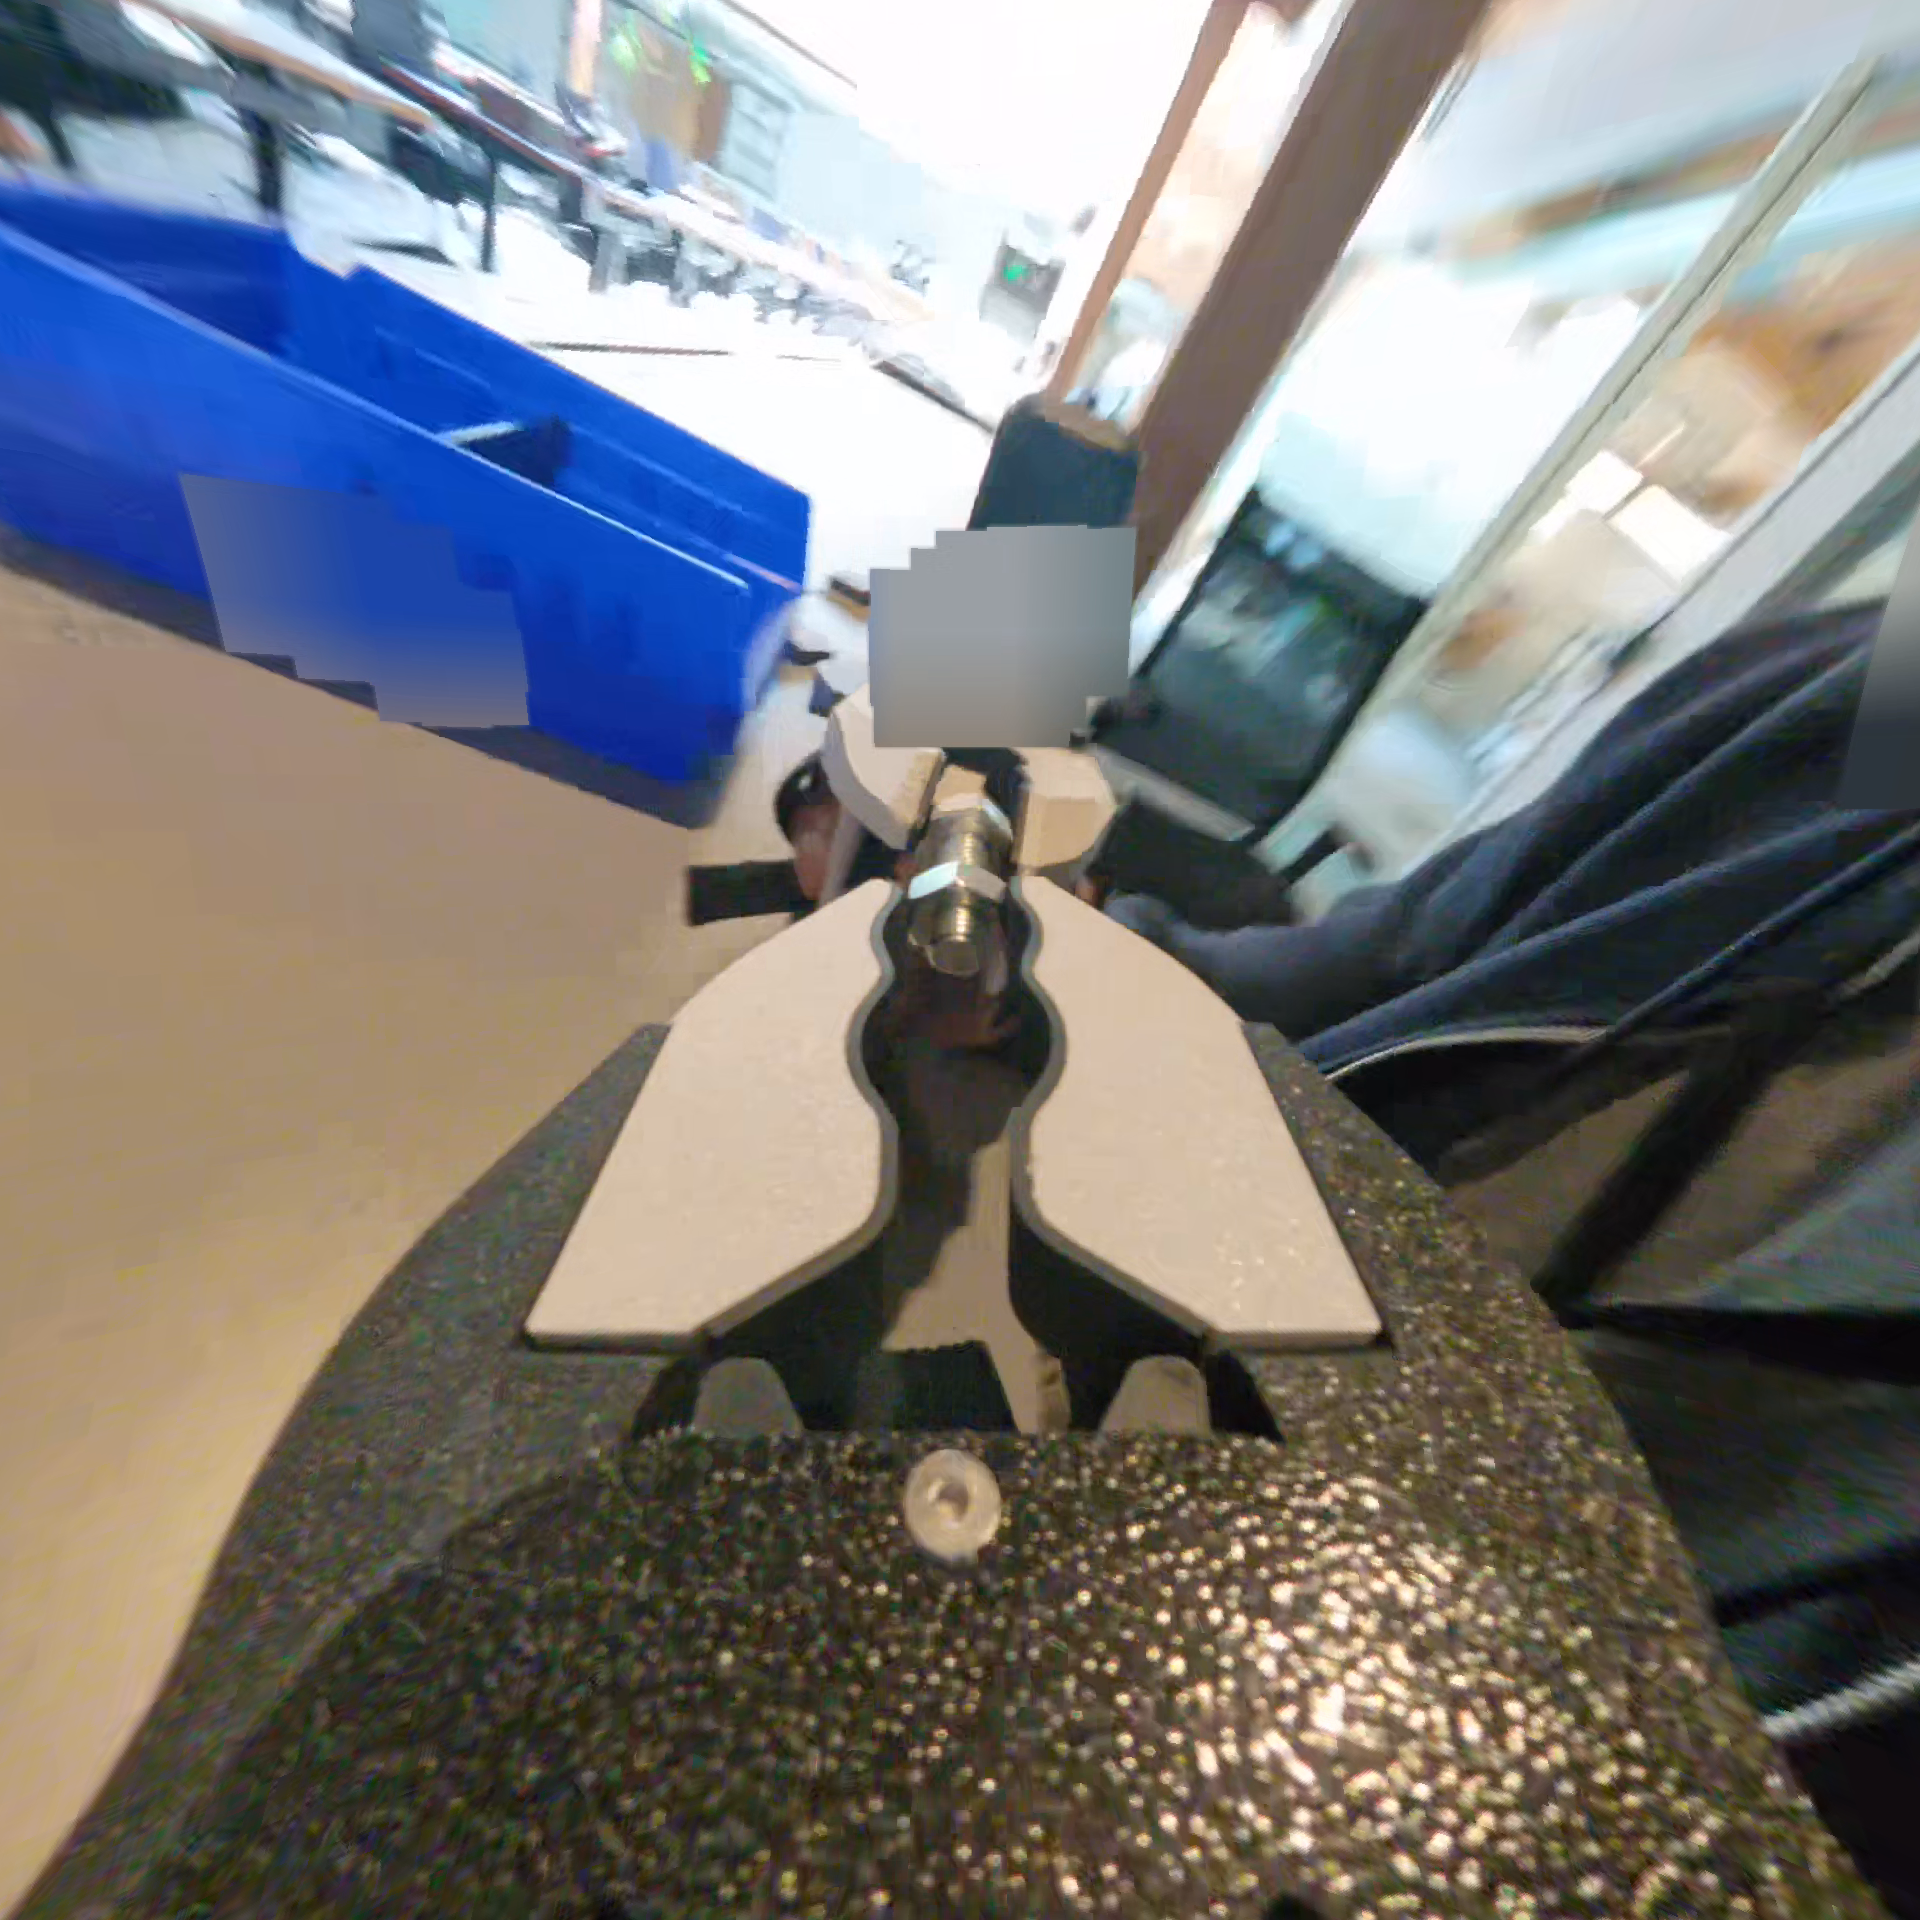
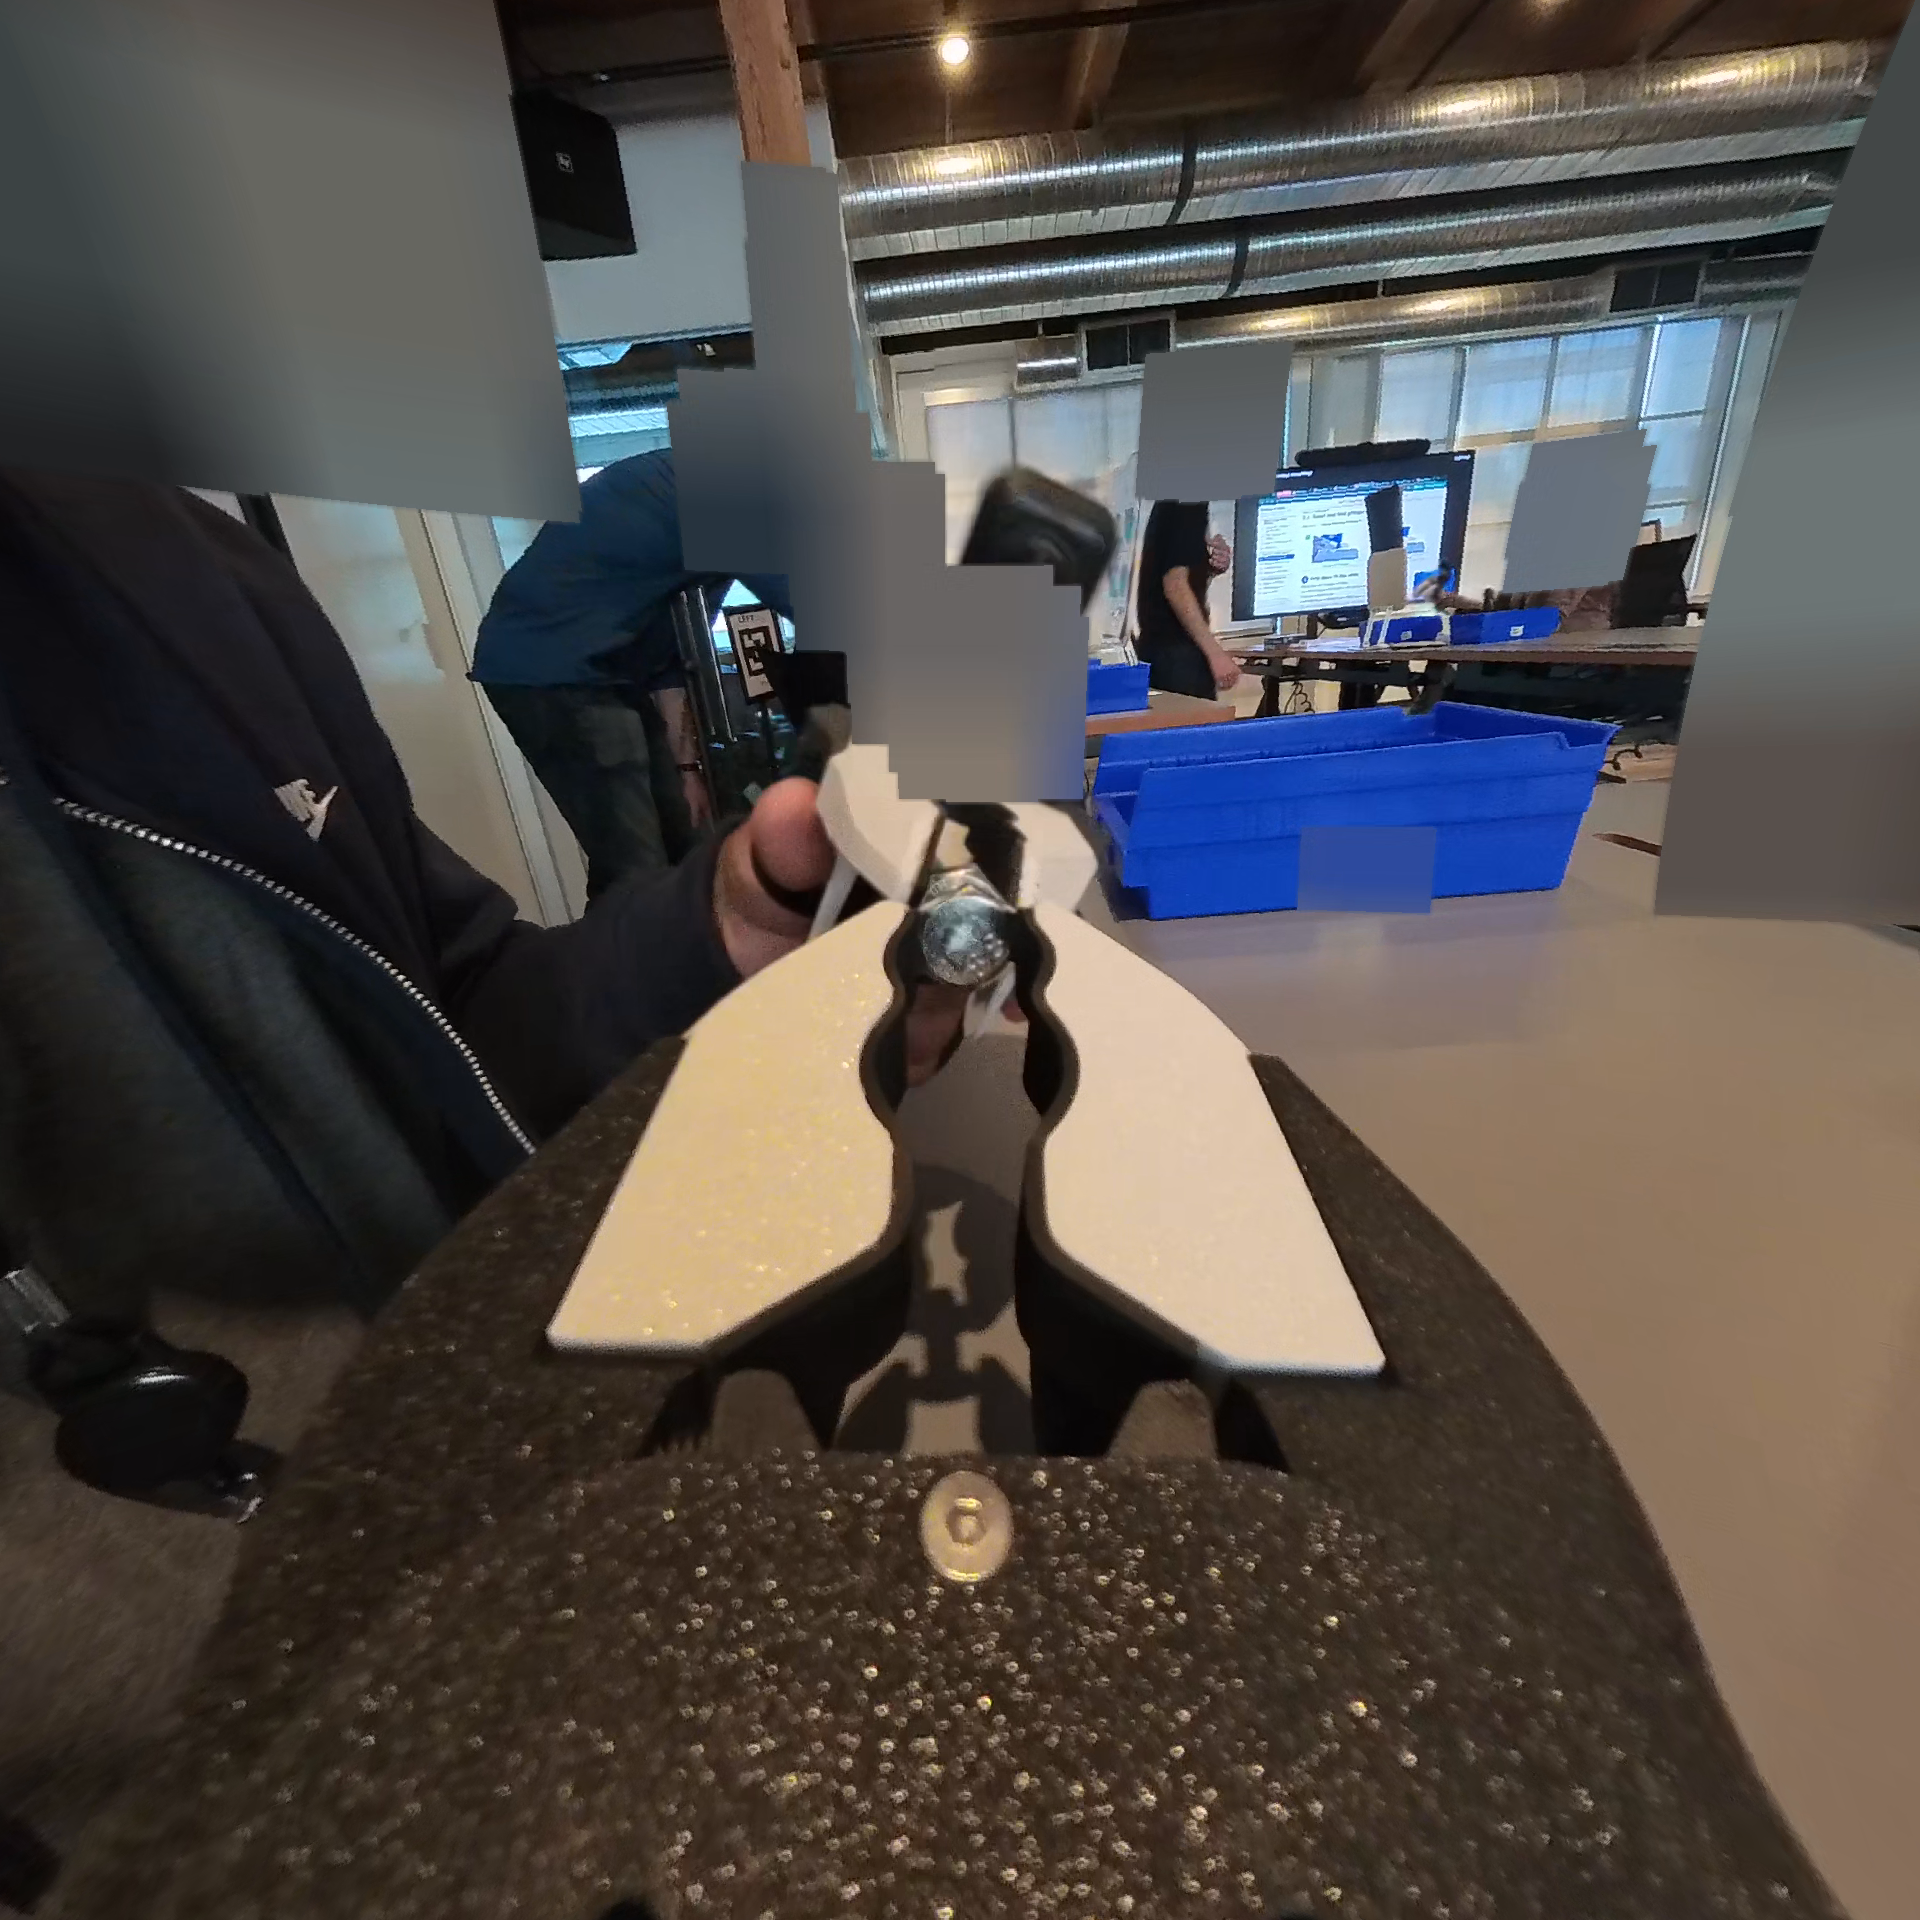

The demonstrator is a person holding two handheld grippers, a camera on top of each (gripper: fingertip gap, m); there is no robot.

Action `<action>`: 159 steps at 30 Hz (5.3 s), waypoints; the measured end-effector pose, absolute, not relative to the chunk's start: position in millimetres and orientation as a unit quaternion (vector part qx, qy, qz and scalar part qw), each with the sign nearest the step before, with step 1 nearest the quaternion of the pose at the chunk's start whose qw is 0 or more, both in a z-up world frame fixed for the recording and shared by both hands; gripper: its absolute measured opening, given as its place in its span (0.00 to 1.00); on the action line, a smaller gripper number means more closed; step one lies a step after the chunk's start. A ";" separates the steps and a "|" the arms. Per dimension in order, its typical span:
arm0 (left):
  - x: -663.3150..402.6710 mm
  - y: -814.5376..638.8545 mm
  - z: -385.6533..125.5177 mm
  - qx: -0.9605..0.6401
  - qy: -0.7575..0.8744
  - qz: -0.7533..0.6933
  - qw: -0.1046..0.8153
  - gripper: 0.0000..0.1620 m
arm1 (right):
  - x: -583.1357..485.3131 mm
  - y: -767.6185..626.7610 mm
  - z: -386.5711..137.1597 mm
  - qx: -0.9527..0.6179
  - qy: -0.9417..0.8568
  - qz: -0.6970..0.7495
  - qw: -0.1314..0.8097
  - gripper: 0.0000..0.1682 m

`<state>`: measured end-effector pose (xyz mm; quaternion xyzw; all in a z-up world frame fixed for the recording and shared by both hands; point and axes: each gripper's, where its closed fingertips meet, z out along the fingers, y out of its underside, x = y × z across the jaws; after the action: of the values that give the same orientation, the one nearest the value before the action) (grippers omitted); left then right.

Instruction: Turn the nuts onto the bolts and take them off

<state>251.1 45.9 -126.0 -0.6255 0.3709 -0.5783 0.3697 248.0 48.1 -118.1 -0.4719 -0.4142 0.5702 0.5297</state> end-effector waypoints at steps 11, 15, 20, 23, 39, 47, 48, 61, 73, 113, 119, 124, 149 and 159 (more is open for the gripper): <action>246.8 52.7 -115.6 -0.508 0.487 -0.395 0.590 0.30 | 250.0 48.7 -116.1 -0.468 -0.407 0.579 0.529 0.10; 250.2 50.8 -126.0 -0.461 0.558 -0.260 0.639 0.21 | 250.0 48.4 -116.0 -0.468 -0.407 0.580 0.528 0.10; 251.3 52.6 -127.6 -0.440 0.569 -0.206 0.664 0.11 | 249.6 48.1 -116.6 -0.469 -0.409 0.578 0.528 0.10; 251.5 52.7 -129.3 -0.467 0.564 -0.224 0.643 0.11 | 249.7 48.6 -116.8 -0.470 -0.408 0.577 0.529 0.10; 248.0 37.7 -118.5 -0.569 0.427 -0.563 0.421 0.30 | 250.1 47.8 -115.7 -0.467 -0.410 0.573 0.534 0.10; 245.9 50.4 -122.7 -0.433 0.566 -0.223 0.665 0.24 | 249.4 47.2 -115.8 -0.466 -0.411 0.575 0.532 0.10; 246.9 49.5 -124.0 -0.422 0.573 -0.207 0.672 0.24 | 249.4 47.2 -115.7 -0.466 -0.411 0.575 0.532 0.10; 250.0 49.5 -131.6 -0.508 0.547 -0.313 0.587 0.11 | 248.1 46.4 -117.0 -0.468 -0.417 0.570 0.532 0.10; 246.8 41.7 -124.7 -0.588 0.390 -0.605 0.369 0.22 | 250.0 48.4 -116.0 -0.468 -0.410 0.571 0.535 0.10; 241.3 56.4 -123.2 -0.572 0.436 -0.490 0.494 0.19 | 254.2 52.3 -113.2 -0.469 -0.399 0.564 0.551 0.10; 241.7 55.7 -123.7 -0.534 0.489 -0.398 0.563 0.09 | 255.2 52.7 -112.3 -0.467 -0.395 0.568 0.550 0.10; 242.5 53.4 -122.9 -0.524 0.483 -0.423 0.559 0.08 | 255.3 52.2 -111.7 -0.465 -0.394 0.572 0.549 0.10; 238.3 45.1 -125.8 -0.529 0.502 -0.450 0.515 0.05 | 246.5 45.5 -119.2 -0.469 -0.420 0.574 0.523 0.10; 239.1 44.9 -126.0 -0.526 0.500 -0.453 0.518 0.05 | 245.0 43.7 -120.3 -0.468 -0.422 0.585 0.510 0.11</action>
<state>239.1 44.9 -126.0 -0.5256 0.5001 -0.4525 0.5184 245.0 43.7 -120.3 -0.4679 -0.4219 0.5853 0.5104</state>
